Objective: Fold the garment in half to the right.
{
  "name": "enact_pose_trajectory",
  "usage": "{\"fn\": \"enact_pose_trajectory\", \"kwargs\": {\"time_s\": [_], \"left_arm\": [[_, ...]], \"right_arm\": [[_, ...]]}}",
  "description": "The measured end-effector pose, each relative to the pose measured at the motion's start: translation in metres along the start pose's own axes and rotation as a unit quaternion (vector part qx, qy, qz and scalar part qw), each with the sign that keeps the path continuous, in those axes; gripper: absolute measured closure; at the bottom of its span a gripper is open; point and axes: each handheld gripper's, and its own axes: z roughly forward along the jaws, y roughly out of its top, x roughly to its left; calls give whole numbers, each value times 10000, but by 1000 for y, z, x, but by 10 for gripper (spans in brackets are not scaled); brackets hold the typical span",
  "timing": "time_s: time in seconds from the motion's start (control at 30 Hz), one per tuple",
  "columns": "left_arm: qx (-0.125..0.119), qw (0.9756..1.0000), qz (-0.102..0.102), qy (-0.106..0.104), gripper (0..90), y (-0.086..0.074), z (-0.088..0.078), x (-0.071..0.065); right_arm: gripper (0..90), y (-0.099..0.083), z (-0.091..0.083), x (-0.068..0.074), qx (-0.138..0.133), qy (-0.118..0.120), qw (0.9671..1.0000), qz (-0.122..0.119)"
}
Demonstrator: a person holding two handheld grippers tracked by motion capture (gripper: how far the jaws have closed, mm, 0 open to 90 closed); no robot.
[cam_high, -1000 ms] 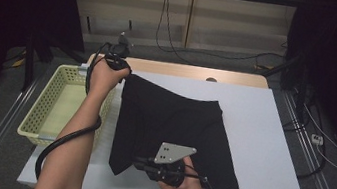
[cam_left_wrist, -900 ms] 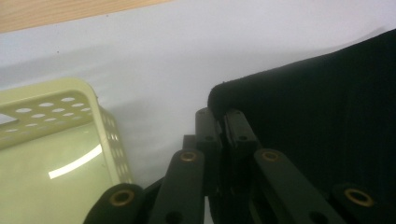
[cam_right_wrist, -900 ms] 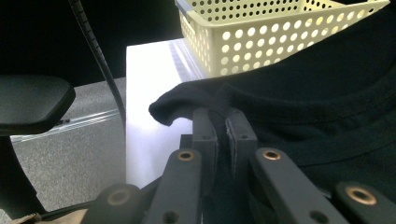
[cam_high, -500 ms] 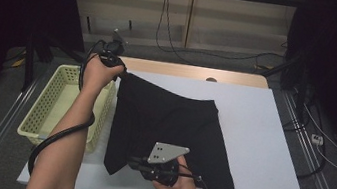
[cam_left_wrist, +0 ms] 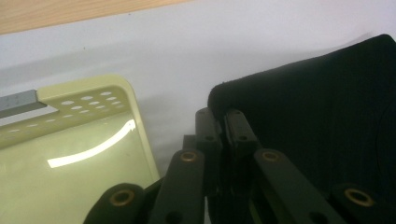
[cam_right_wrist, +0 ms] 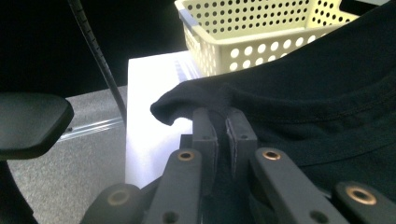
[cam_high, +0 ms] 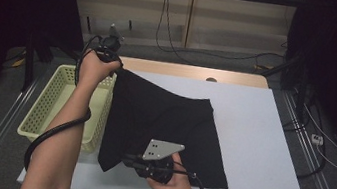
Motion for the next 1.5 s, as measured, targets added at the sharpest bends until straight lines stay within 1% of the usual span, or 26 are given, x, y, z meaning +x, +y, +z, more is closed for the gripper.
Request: {"fn": "enact_pose_trajectory", "kwargs": {"time_s": [0.17, 0.27, 0.3, 0.5, 0.53, 0.57, 0.63, 0.77, 0.83, 0.93, 0.97, 1.0, 1.2, 1.23, 1.5], "left_arm": [[21, 10000, -1, 5, 862, 1, -1, 2], [9, 10000, 1, 20, 862, 1, -2, 3], [-4, 10000, -11, 16, 862, 2, -3, 4], [3, 10000, -12, 69, 862, 3, -6, 7], [10, 10000, 0, 83, 862, 3, -7, 8], [-3, 9999, 4, 106, 862, 4, -8, 9], [21, 9999, 3, 109, 862, 4, -9, 10], [15, 9999, 31, 118, 862, 5, -12, 12], [2, 9999, -6, 130, 862, 5, -13, 12], [-3, 9998, -11, 177, 862, 5, -14, 14], [33, 9999, 15, 159, 862, 6, -15, 15], [24, 9999, -21, 164, 862, 6, -16, 15], [2, 9998, -55, 209, 862, 6, -20, 17], [39, 9998, -35, 208, 862, 6, -21, 19], [24, 9996, -50, 263, 862, 6, -22, 21]], "right_arm": [[852, 2, 3, 0, 10, 27, 10000, 4], [852, 2, 5, -1, -10, 68, 10000, 53], [852, 2, 6, -1, -24, 103, 9999, 106], [852, 4, 8, -1, -119, 134, 9997, 187], [852, 4, 9, -1, -127, 170, 9996, 199], [852, 6, 11, 1, -96, 162, 9997, 130], [852, 7, 12, 2, -81, 156, 9998, 64], [852, 10, 13, 2, -137, 172, 9997, 105], [852, 11, 13, 2, -151, 178, 9997, 110], [852, 13, 14, 3, -154, 221, 9996, 88], [852, 14, 14, 3, -166, 224, 9996, 73], [852, 16, 14, 3, -186, 231, 9995, 81], [852, 18, 16, 4, -214, 261, 9994, 72], [852, 19, 17, 5, -218, 267, 9994, 70], [852, 23, 19, 6, -233, 288, 9993, 34]]}}
